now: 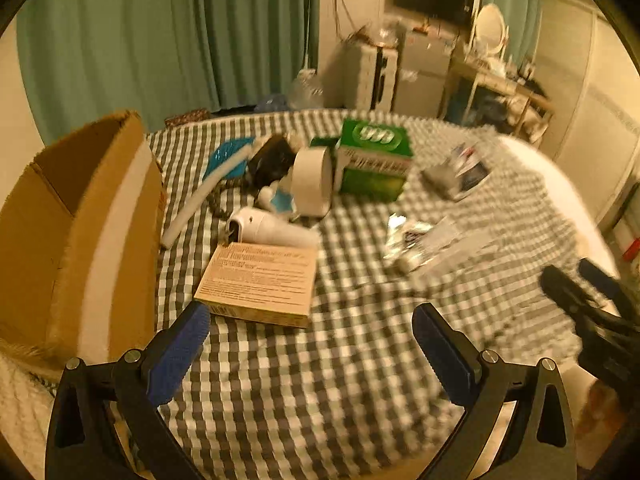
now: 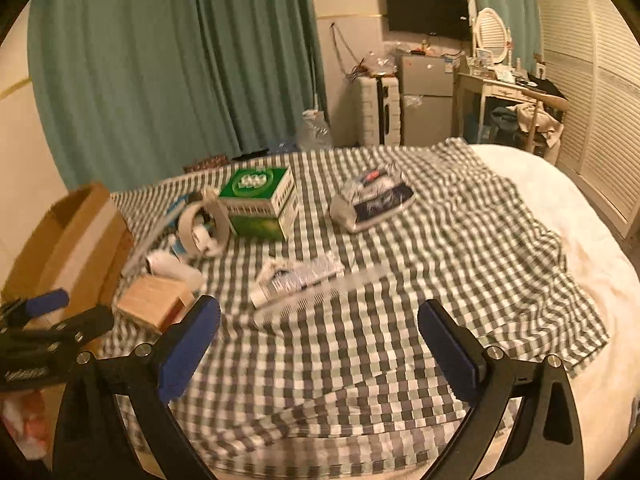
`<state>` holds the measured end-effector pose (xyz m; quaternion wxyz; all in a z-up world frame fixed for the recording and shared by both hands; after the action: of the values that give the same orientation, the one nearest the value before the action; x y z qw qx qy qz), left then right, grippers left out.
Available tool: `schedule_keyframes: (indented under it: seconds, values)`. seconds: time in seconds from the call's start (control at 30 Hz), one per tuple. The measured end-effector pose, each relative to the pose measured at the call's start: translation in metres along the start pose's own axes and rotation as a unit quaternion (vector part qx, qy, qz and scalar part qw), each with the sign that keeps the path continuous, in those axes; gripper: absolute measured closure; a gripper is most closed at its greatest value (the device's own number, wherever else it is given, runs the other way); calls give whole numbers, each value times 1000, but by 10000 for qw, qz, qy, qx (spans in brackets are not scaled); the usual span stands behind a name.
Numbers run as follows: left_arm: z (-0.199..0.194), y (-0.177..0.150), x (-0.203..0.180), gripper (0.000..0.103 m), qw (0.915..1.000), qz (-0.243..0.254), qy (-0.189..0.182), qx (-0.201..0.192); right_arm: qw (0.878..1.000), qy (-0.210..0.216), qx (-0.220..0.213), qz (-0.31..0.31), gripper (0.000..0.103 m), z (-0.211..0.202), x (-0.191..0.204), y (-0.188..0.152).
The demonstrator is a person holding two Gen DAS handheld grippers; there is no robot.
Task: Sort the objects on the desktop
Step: 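Move both tools back over the sheet toward the remaining items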
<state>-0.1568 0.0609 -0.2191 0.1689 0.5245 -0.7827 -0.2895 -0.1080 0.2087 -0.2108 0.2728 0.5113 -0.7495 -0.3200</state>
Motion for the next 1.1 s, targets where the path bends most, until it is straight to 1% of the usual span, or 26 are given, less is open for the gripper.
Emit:
schedule_keyframes:
  seconds: [0.07, 0.17, 0.23, 0.3, 0.4, 0.57, 0.7, 0.83, 0.9, 0.97, 1.03, 1.1]
  values:
    - [24, -1, 7, 0, 9998, -24, 102, 168, 9999, 25, 55, -111, 3, 12, 1, -7]
    - [58, -4, 22, 0, 9989, -265, 155, 360, 9997, 148, 146, -146, 3, 27, 0, -10]
    - [77, -6, 33, 0, 9979, -351, 253, 486, 9994, 275, 197, -91, 3, 34, -1, -12]
    - [89, -6, 40, 0, 9975, -328, 329, 539, 9992, 286, 253, -93, 3, 40, -3, -12]
    - [99, -1, 47, 0, 9983, -52, 420, 396, 9990, 262, 360, -17, 3, 52, -9, -13]
    - [118, 7, 51, 0, 9980, 444, 266, 353, 9975, 280, 576, 308, 3, 66, -18, -15]
    - [125, 6, 49, 0, 9959, 757, 368, 319, 9968, 241, 679, 344, 3, 70, -19, -17]
    - [121, -3, 50, 0, 9934, 914, 613, 337, 9968, 200, 713, 288, 3, 71, -17, -18]
    - [117, -11, 56, 0, 9922, 849, 859, 321, 9967, 190, 732, 280, 3, 71, -17, -19]
    - [113, -16, 65, 0, 9920, 629, 1047, 321, 9965, 193, 758, 282, 3, 72, -16, -20]
    - [111, -16, 70, 0, 9927, 437, 1070, 359, 9961, 200, 809, 276, 3, 73, -15, -21]
    - [111, -18, 72, 0, 9922, 446, 1091, 414, 9960, 223, 825, 258, 3, 73, -12, -22]
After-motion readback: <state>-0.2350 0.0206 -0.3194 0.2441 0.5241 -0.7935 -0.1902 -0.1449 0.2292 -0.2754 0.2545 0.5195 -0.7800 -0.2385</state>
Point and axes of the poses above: each gripper's, at about its wrist camera, not at the fingertips, and z roughly the way its jaws point, x to its left, y to its top, the point moved 6 cm from there along z, roughly the way its jaws point, and after that the axes turned 3 degrees about -y, right-handed, at the moved point
